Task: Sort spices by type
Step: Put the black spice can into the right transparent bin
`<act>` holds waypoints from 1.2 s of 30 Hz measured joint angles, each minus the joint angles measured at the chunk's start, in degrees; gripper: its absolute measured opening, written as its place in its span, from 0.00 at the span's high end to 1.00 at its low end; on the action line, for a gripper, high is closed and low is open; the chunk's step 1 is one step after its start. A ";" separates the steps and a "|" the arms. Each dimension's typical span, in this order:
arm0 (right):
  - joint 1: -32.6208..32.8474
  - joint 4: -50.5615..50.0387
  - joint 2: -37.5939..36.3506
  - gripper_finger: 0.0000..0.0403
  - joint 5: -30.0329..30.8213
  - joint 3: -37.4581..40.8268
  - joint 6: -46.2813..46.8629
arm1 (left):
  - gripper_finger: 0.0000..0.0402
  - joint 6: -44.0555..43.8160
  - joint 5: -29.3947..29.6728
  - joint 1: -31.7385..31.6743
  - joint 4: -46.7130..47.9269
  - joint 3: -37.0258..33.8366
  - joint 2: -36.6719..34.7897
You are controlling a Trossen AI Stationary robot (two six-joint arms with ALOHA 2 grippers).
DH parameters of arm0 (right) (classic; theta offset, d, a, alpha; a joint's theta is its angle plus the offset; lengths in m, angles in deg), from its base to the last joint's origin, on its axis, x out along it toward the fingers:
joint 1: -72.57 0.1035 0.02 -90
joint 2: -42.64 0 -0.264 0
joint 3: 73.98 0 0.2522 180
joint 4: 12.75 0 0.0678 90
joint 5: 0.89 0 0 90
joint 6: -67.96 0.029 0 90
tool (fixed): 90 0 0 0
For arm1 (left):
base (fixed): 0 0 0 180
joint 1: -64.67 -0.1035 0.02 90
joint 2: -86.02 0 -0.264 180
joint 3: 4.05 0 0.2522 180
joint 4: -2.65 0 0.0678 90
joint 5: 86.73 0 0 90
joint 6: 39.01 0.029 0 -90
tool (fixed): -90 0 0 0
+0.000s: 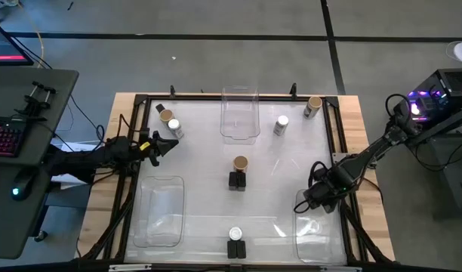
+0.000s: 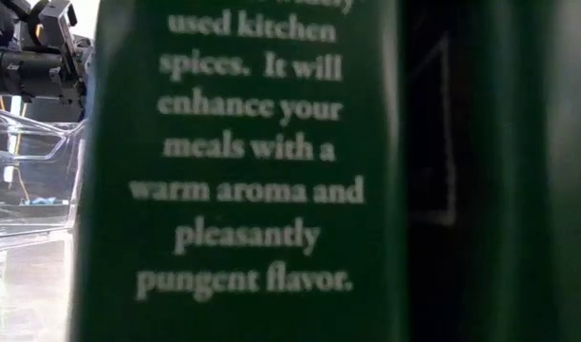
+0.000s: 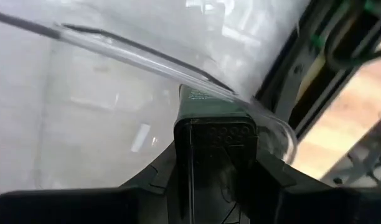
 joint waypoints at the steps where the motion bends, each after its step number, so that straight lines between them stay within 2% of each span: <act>1: -0.48 -0.03 0.00 0.71 1.02 0.00 -0.94 | 1.00 0.00 0.00 0.01 0.00 0.01 -0.01; 8: -4.95 2.37 0.01 0.71 6.44 -0.02 -9.17 | 1.00 0.00 0.00 -0.02 0.00 0.01 0.01; 11: -6.69 3.11 0.00 0.71 6.56 -0.04 -11.12 | 1.00 0.00 0.00 -0.01 0.00 0.01 -0.01; 14: -7.30 2.93 0.01 0.71 4.12 -0.04 -10.66 | 1.00 0.00 0.00 -0.02 0.01 0.00 -0.02; 17: -6.29 2.33 0.01 0.71 2.56 -0.04 -6.47 | 1.00 0.00 0.00 0.01 0.00 0.01 -0.02; 29: 0.20 1.98 0.12 0.71 5.40 0.29 12.26 | 1.00 0.00 0.00 -0.02 0.02 0.01 -0.01; 36: 1.24 10.15 0.16 0.71 5.68 6.91 17.61 | 1.00 0.00 0.00 -0.02 0.02 -0.01 -0.01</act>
